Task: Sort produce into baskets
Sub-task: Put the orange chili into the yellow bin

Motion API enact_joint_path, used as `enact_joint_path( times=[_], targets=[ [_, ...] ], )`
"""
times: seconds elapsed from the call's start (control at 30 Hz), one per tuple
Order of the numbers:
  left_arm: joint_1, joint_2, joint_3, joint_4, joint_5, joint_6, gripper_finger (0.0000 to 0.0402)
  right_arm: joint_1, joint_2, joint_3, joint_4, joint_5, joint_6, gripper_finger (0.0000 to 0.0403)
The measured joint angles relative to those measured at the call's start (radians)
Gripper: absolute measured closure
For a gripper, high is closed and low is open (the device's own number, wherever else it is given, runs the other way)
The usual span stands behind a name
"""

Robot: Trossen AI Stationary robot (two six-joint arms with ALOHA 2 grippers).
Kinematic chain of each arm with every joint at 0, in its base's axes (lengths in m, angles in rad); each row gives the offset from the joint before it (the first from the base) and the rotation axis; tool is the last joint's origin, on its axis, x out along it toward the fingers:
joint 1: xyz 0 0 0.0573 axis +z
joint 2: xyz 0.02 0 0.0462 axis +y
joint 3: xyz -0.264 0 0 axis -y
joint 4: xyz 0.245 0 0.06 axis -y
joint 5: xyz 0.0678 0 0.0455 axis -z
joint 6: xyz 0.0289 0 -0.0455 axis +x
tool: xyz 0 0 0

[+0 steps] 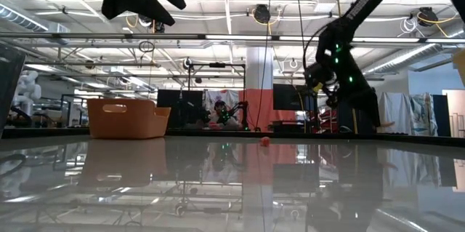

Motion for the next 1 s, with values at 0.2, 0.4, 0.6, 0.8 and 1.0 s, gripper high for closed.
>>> enact_joint_path(
  times=[0.2,0.4,0.6,0.8,1.0],
  targets=[
    [0.002,0.0,0.0,-0.001,0.018,0.125,0.0214,0.072,-0.134,0.017,-0.042,-0.277,0.229,0.0395],
    [0.002,0.0,0.0,-0.027,0.019,0.231,0.0214,0.298,-0.313,-0.008,-0.03,-0.436,0.595,0.0396],
    [0.002,0.0,0.0,-0.068,0.021,0.28,0.0214,0.679,-0.452,-0.012,0.007,-0.443,1.001,0.0397],
    [0.002,0.0,0.0,-0.066,0.018,0.296,0.0214,1.067,-0.492,-0.012,0.095,-0.439,1.464,0.0397],
    [0.002,0.009,0.0,-0.044,0.016,0.394,0.0214,1.401,-0.451,-0.013,0.223,-0.439,1.873,0.0397]
  ],
)
